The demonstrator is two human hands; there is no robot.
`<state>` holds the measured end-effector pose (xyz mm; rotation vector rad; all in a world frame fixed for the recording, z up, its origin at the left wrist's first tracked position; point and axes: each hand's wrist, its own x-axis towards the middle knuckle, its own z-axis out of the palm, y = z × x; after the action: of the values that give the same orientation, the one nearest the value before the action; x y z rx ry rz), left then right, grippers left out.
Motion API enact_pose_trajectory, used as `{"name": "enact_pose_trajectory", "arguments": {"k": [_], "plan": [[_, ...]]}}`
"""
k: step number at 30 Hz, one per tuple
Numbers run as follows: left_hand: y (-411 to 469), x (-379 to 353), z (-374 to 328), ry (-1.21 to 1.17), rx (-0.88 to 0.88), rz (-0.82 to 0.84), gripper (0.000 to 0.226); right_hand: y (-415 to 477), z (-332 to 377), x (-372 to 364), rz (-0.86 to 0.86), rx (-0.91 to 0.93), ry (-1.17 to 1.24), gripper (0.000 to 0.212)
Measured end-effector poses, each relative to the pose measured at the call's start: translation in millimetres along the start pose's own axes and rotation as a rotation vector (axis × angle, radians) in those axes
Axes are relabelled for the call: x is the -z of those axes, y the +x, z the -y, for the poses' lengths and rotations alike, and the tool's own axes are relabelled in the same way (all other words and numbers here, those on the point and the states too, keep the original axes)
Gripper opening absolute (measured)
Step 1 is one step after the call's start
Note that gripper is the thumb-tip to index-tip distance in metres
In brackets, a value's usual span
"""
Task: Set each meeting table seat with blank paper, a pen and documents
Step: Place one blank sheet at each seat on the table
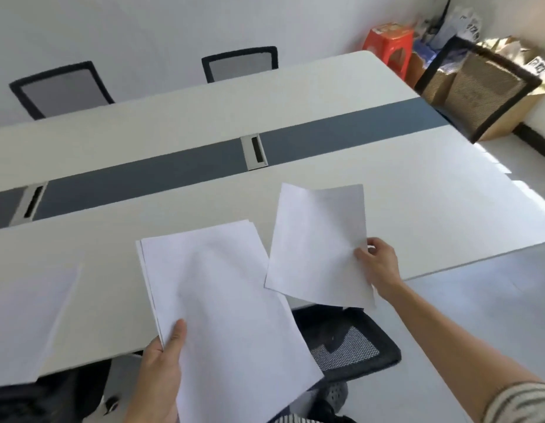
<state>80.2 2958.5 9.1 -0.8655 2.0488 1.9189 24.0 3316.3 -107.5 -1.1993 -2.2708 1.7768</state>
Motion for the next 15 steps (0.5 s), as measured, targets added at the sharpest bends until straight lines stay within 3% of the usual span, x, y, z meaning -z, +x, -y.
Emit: {"name": "enact_pose_trajectory", "arguments": {"k": [6, 11, 15], "plan": [[-18.9, 11.9, 14.5, -0.025, 0.053, -0.190, 0.020, 45.4, -33.5, -20.3, 0.049, -0.083, -0.371, 0.037], [-27.4, 14.3, 22.5, -0.036, 0.052, -0.242, 0.013, 63.8, -37.7, -26.3, 0.045, -0.102, -0.484, 0.044], [-27.8, 12.8, 23.7, 0.016, 0.050, -0.208, 0.045, 65.4, -29.6, -24.9, 0.030, -0.104, -0.446, 0.057]]}}
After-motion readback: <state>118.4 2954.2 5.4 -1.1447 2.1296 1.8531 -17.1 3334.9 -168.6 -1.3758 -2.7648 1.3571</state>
